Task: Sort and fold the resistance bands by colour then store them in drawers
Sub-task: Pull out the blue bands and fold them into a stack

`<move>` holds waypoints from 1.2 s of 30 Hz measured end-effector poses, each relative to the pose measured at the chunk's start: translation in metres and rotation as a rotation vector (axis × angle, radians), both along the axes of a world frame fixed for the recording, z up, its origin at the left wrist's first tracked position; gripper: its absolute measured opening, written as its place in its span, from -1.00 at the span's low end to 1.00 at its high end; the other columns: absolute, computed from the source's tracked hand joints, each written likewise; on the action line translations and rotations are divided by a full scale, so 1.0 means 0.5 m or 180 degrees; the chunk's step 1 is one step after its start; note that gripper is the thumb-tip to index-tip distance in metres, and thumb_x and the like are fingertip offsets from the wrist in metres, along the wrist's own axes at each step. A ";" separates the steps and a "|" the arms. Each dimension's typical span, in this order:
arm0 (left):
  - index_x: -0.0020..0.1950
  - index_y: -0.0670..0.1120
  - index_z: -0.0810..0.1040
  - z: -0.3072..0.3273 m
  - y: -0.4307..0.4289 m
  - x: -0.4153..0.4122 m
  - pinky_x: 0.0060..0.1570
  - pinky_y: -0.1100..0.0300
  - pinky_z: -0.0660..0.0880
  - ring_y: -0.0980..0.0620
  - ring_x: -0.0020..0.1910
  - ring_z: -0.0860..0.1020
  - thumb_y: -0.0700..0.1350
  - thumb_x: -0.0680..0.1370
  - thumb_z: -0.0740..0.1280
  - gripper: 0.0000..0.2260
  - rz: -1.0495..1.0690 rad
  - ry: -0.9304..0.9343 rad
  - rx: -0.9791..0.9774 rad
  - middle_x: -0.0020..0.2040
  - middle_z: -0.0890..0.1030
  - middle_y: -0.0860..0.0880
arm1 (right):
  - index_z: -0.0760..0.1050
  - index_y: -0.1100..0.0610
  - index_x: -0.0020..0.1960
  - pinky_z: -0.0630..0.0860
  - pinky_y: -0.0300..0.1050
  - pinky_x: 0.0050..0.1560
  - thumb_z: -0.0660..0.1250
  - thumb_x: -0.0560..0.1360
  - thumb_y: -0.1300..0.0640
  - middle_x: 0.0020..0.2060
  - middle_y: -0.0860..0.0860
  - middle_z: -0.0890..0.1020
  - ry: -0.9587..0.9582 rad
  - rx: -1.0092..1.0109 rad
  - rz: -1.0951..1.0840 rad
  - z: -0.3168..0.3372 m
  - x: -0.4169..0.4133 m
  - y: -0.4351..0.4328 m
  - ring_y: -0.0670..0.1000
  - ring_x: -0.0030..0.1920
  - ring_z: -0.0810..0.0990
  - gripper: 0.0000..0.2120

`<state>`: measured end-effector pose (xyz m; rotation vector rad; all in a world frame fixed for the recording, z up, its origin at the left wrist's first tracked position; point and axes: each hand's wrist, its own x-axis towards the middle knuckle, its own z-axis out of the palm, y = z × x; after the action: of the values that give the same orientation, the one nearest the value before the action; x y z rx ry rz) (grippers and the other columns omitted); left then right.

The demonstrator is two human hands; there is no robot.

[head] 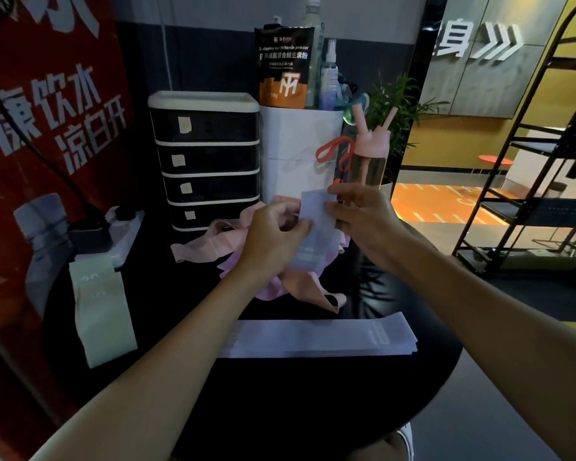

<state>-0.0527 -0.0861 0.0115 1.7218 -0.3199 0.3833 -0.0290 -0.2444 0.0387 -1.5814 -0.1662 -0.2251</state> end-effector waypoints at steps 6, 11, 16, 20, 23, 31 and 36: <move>0.09 -0.08 0.65 0.012 0.029 -0.007 -0.08 0.21 0.59 0.06 -0.08 0.68 -0.21 0.60 0.35 -0.87 -0.0047 0.0016 0.0108 -0.08 0.72 -0.04 | 0.54 0.26 0.19 0.61 -0.15 -0.05 0.40 0.49 0.34 0.14 0.21 0.58 0.0053 0.0149 0.0100 0.012 -0.015 0.006 0.08 0.03 0.65 -0.73; -0.10 -0.09 0.63 0.027 0.052 -0.011 -0.24 0.38 0.50 0.26 -0.30 0.59 -0.24 0.60 0.30 -0.85 0.0354 -0.0373 0.0178 -0.24 0.65 0.04 | 0.58 0.04 0.10 0.54 -0.03 0.09 0.40 0.44 0.33 0.09 0.07 0.65 -0.0093 -0.0286 0.0244 0.019 -0.025 0.004 0.07 0.12 0.61 -0.70; 0.13 -0.04 0.60 0.046 0.081 -0.003 -0.09 0.42 0.45 0.30 -0.14 0.57 -0.21 0.64 0.26 -0.84 -0.0013 -0.0313 0.0419 -0.06 0.63 0.10 | 0.56 0.13 0.15 0.57 -0.19 -0.13 0.18 0.48 0.52 -0.08 0.05 0.71 -0.0053 -0.0561 0.0773 0.036 -0.053 0.002 -0.03 -0.10 0.64 -0.59; 0.20 -0.17 0.63 0.056 0.087 -0.017 -0.03 0.39 0.46 0.24 -0.03 0.58 -0.24 0.67 0.21 -0.78 -0.0713 -0.0046 0.0606 0.05 0.69 -0.02 | 0.56 0.11 0.12 0.55 -0.23 -0.22 0.15 0.45 0.56 -0.08 0.09 0.71 -0.0069 -0.0598 0.1021 0.047 -0.072 0.006 -0.03 -0.15 0.65 -0.54; 0.01 -0.10 0.66 0.051 0.089 -0.026 -0.15 0.35 0.46 0.23 -0.17 0.57 -0.22 0.64 0.28 -0.84 -0.0861 0.0131 0.0612 -0.17 0.68 0.09 | 0.56 0.10 0.08 0.55 -0.16 -0.20 0.16 0.45 0.56 -0.04 0.13 0.71 -0.0102 -0.0652 0.1101 0.043 -0.078 0.005 0.02 -0.12 0.63 -0.54; -0.04 -0.16 0.70 0.046 0.119 -0.024 0.04 -0.05 0.54 -0.07 -0.09 0.64 -0.12 0.51 0.47 -0.88 -0.0683 0.0041 0.0932 -0.04 0.70 -0.20 | 0.58 0.14 0.08 0.58 -0.18 -0.09 0.29 0.49 0.48 -0.06 0.18 0.69 0.0097 -0.1054 0.1363 0.029 -0.092 -0.025 0.01 -0.07 0.66 -0.69; -0.15 -0.19 0.70 0.051 0.126 -0.034 -0.12 0.18 0.45 0.08 -0.20 0.57 -0.20 0.51 0.47 -0.92 -0.0705 0.0029 0.1086 -0.12 0.67 -0.23 | 0.54 0.11 0.11 0.46 -0.12 -0.20 0.39 0.52 0.29 -0.27 0.11 0.65 0.0150 -0.1790 0.1413 0.020 -0.109 -0.039 -0.03 -0.25 0.57 -0.80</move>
<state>-0.0699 -0.0232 0.0370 1.9945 -0.5904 0.1641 -0.0835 -0.2639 0.0486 -2.0517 -0.5745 0.2277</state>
